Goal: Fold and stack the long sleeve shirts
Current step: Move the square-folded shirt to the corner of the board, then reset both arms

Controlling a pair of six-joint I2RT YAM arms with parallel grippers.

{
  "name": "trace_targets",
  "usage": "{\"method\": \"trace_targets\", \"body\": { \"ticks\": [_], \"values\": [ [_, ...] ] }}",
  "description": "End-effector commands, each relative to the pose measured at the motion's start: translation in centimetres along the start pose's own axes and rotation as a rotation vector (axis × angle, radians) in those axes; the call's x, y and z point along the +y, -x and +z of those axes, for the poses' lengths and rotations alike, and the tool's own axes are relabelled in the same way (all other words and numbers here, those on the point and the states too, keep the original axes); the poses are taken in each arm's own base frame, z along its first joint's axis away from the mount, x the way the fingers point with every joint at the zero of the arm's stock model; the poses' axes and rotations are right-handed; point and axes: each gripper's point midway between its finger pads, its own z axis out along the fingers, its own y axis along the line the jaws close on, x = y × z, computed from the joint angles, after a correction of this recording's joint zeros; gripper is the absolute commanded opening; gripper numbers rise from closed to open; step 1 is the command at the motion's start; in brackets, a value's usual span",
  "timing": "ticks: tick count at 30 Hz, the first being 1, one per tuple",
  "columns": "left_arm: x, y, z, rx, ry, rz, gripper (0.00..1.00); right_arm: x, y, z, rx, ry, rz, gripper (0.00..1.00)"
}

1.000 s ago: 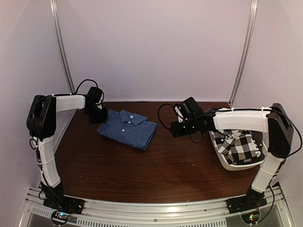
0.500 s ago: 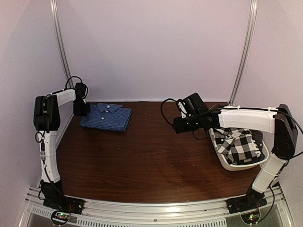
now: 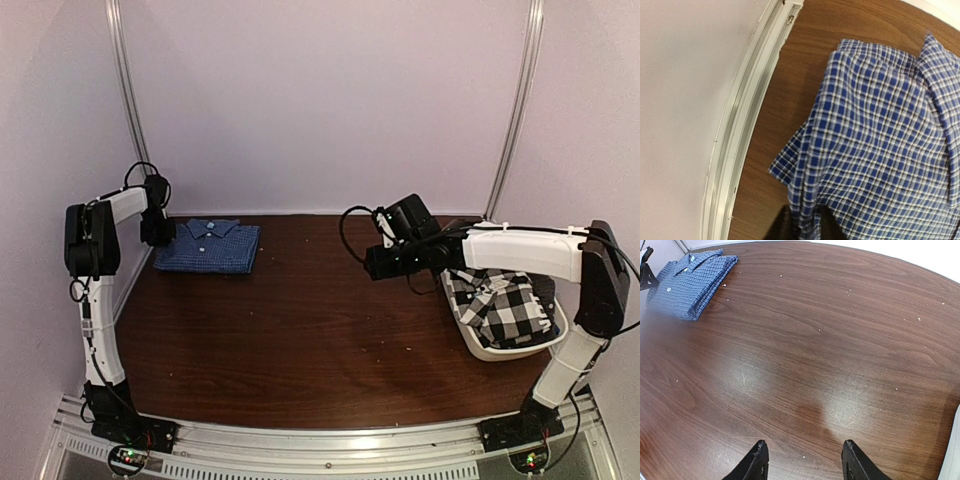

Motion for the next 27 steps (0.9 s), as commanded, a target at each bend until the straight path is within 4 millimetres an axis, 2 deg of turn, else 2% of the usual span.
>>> {"method": "trace_targets", "body": {
  "ticks": [1, 4, 5, 6, 10, 13, 17, 20, 27],
  "values": [
    [0.8, 2.6, -2.5, -0.076, 0.019, -0.031, 0.37, 0.1, 1.4, -0.6, -0.027, -0.001, 0.0, 0.54],
    [1.0, 3.6, -4.4, -0.113, 0.008, -0.054, 0.61, 0.1, 1.7, -0.8, -0.035, 0.0, 0.002, 0.61],
    [0.9, 3.9, -5.0, -0.125, -0.002, -0.061, 0.89, 0.1, 1.7, -0.8, -0.037, 0.0, 0.003, 0.63],
    [0.7, 4.2, -5.7, -0.135, -0.016, -0.064, 0.97, 0.1, 1.8, -0.9, -0.041, 0.0, 0.004, 0.66],
    [-0.6, 4.5, -8.1, -0.172, -0.078, -0.061, 0.98, -0.2, 2.1, -1.0, -0.052, -0.012, 0.012, 0.82],
    [-2.3, 4.1, -9.7, -0.192, -0.146, -0.046, 0.98, -0.3, 2.4, -1.2, -0.068, -0.016, 0.023, 0.98],
    [-4.5, 3.3, -12.4, -0.23, -0.237, -0.03, 0.98, -0.5, 3.0, -1.6, -0.099, -0.018, 0.042, 1.0],
    [-8.4, 2.0, -15.0, -0.262, -0.338, 0.021, 0.98, -0.7, 3.7, -2.2, -0.134, -0.018, 0.06, 1.0],
    [-15.9, -1.7, -20.9, -0.308, -0.556, 0.126, 0.98, -1.4, 5.1, -3.8, -0.211, -0.026, 0.098, 1.0]
  ]
}}
